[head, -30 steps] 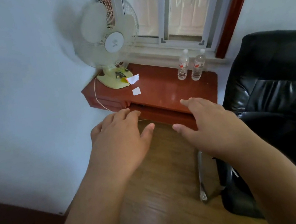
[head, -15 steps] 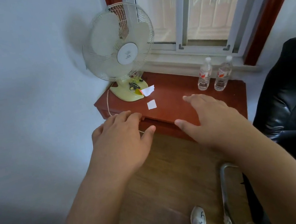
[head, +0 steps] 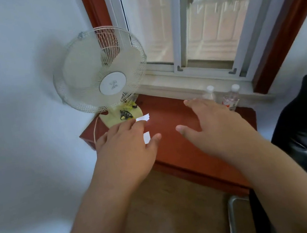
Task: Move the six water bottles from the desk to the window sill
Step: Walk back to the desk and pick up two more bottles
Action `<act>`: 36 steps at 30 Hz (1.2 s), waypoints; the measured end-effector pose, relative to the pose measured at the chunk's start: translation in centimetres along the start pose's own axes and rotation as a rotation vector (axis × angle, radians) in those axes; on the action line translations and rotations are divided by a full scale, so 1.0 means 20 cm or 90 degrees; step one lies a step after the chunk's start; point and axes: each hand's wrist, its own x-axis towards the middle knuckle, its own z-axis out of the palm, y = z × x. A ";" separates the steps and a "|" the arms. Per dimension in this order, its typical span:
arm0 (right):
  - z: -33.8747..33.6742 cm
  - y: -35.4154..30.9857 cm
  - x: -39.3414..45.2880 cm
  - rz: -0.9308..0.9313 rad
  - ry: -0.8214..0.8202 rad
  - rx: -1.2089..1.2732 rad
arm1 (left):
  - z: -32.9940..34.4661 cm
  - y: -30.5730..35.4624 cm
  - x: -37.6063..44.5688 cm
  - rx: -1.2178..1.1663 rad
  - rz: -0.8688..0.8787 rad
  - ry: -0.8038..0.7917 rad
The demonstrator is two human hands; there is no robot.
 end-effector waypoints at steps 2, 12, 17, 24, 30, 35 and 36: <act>-0.02 0.09 0.06 0.025 0.003 0.006 | 0.02 0.07 0.12 -0.009 0.020 -0.003; -0.07 0.50 0.38 0.212 0.041 -0.030 | 0.21 0.44 0.76 -0.051 0.197 -0.036; -0.09 0.60 0.65 0.306 0.058 -0.044 | 0.27 0.52 1.16 -0.068 0.283 -0.035; -0.01 0.67 0.92 0.380 0.096 -0.050 | 0.37 0.58 1.58 -0.075 0.383 -0.063; 0.03 0.76 1.04 0.404 0.074 -0.046 | 0.44 0.64 1.76 -0.076 0.418 -0.072; 0.01 0.88 1.16 0.399 0.060 -0.035 | 0.52 0.71 1.86 -0.071 0.393 -0.086; 0.02 0.90 1.18 0.395 0.057 -0.034 | 0.53 0.73 1.88 -0.071 0.386 -0.092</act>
